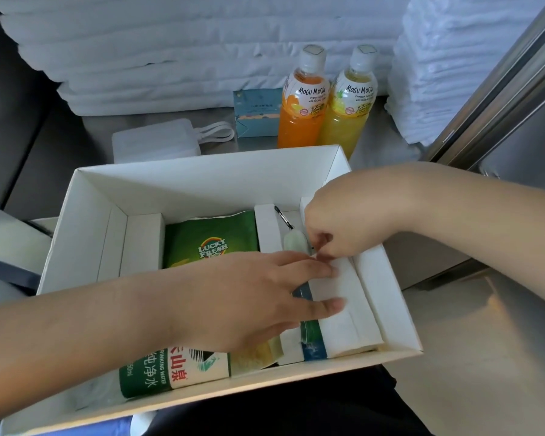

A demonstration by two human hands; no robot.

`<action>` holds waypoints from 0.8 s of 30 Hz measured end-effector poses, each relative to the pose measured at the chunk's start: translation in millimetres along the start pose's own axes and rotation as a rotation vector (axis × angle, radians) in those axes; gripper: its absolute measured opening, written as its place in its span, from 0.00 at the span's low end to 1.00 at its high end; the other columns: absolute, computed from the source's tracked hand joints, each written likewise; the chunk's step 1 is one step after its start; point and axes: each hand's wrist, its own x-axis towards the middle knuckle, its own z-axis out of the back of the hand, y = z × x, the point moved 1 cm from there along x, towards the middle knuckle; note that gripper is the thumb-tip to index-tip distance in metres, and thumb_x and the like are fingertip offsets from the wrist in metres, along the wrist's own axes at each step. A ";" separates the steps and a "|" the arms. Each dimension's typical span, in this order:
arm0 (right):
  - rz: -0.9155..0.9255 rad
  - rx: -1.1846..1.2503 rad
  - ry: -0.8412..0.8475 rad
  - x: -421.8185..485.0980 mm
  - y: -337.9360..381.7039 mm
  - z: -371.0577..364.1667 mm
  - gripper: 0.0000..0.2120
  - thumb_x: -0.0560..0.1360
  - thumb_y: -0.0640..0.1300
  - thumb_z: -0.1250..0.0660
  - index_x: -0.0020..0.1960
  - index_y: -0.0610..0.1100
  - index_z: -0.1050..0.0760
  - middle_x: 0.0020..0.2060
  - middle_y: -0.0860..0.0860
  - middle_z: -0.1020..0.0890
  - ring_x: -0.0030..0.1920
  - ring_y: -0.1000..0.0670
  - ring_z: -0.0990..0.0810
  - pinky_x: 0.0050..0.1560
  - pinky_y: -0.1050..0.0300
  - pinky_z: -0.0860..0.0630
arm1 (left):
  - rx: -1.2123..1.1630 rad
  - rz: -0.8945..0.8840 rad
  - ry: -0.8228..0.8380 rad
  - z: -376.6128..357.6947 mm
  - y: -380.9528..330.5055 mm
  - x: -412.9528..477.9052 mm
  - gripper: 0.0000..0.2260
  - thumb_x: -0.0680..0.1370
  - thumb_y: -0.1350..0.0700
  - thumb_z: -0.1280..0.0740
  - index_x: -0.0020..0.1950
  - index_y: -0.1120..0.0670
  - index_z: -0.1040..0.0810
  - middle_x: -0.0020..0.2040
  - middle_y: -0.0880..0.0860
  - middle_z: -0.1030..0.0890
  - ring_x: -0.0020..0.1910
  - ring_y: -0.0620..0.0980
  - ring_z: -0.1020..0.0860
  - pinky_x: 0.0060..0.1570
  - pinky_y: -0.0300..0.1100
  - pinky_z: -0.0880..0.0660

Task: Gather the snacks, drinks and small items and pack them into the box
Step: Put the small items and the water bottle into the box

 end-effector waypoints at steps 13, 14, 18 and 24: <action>-0.023 0.033 0.111 -0.3 1.9 -4.4 0.25 0.65 0.66 0.30 0.45 0.44 0.25 0.30 0.54 0.32 0.29 0.53 0.36 0.25 0.61 0.43 | 0.041 -0.087 0.029 -2.2 -9.3 -3.3 0.22 0.78 0.49 0.47 0.73 0.43 0.36 0.69 0.47 0.31 0.64 0.47 0.30 0.57 0.42 0.26; -0.017 0.015 0.106 0.2 3.2 -4.3 0.23 0.65 0.65 0.30 0.43 0.45 0.26 0.28 0.54 0.34 0.28 0.53 0.37 0.23 0.62 0.43 | 0.041 -0.082 0.032 -2.3 -10.0 -2.9 0.22 0.78 0.49 0.49 0.72 0.42 0.36 0.69 0.46 0.31 0.64 0.47 0.30 0.57 0.42 0.26; -0.012 -0.033 0.097 1.7 8.4 -6.2 0.22 0.65 0.64 0.30 0.40 0.46 0.28 0.27 0.54 0.34 0.28 0.52 0.37 0.25 0.59 0.44 | 0.055 -0.084 0.037 -9.4 -12.9 -2.7 0.23 0.77 0.51 0.48 0.72 0.43 0.36 0.70 0.46 0.32 0.64 0.48 0.30 0.57 0.43 0.26; -0.022 -0.072 0.091 3.6 13.0 -9.2 0.24 0.66 0.62 0.29 0.31 0.45 0.36 0.24 0.52 0.37 0.25 0.51 0.39 0.25 0.58 0.44 | 0.091 -0.086 0.019 -21.7 -14.6 -0.3 0.22 0.78 0.50 0.45 0.73 0.44 0.37 0.70 0.47 0.33 0.64 0.50 0.31 0.57 0.44 0.26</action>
